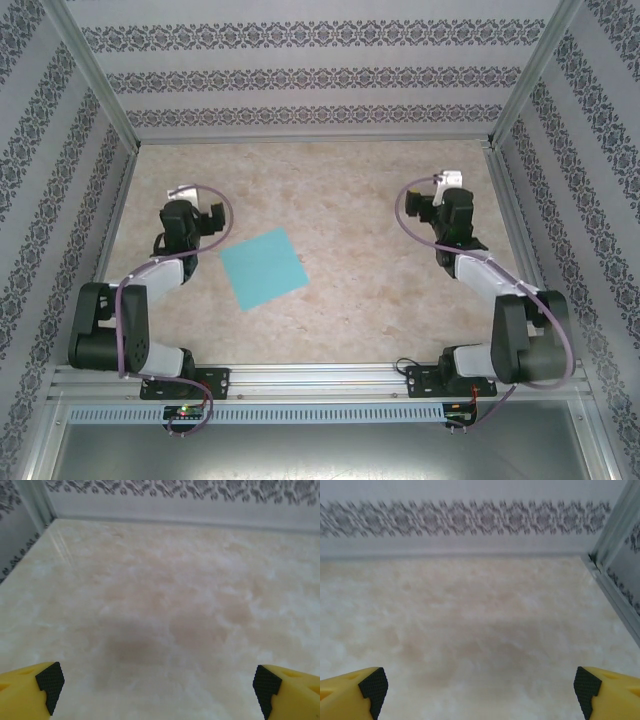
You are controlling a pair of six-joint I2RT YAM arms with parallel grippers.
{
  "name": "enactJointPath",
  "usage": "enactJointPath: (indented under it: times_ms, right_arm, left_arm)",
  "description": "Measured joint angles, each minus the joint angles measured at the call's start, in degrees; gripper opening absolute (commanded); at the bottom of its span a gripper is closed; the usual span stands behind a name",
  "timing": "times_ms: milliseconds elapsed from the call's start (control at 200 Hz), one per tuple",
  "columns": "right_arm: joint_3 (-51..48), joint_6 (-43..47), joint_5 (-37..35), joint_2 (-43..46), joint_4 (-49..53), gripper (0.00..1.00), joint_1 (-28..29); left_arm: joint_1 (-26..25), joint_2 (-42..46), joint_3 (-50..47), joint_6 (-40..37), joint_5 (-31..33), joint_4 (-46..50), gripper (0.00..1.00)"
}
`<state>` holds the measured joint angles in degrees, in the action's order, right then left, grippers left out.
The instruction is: Fold a paper plane with a square sheet of paper (pick it up from the middle)
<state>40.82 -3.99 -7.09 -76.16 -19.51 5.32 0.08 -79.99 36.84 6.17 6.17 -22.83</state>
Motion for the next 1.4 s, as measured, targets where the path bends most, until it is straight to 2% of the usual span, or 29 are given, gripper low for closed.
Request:
enactJointPath:
  times_ms: [135, 295, 550, 719, 1044, 1204, 1399]
  right_arm:
    - [11.39, -7.04, -1.25, 0.70, 14.03, 0.98, 5.55]
    - [16.20, -13.84, 0.15, -0.81, 22.25, 0.98, 15.61]
    - [26.93, -20.87, 7.50, -17.38, 29.38, 0.95, 36.04]
    - [33.83, -24.15, 12.07, -27.91, 30.99, 0.88, 44.63]
    - [46.82, -27.63, 17.64, -44.15, 35.76, 0.85, 51.52]
    - [50.62, -27.61, 17.55, -47.36, 40.15, 0.86, 51.78]
    - [51.60, -27.58, 17.79, -49.57, 42.71, 0.86, 49.09]
  left_arm:
    - [0.04, 1.29, 9.79, 5.44, -1.40, 13.68, 1.00]
    - [0.04, 1.31, 16.26, 11.26, -6.29, 23.17, 1.00]
    - [1.38, 1.40, 19.23, 17.99, -8.37, 35.01, 1.00]
    - [2.14, 2.73, 20.33, 20.50, -8.61, 38.75, 1.00]
    - [2.29, 2.80, 20.70, 21.73, -11.19, 41.64, 1.00]
    - [2.29, 2.45, 20.76, 21.68, -12.04, 42.18, 1.00]
    - [2.29, 2.40, 20.83, 21.53, -12.07, 42.82, 1.00]
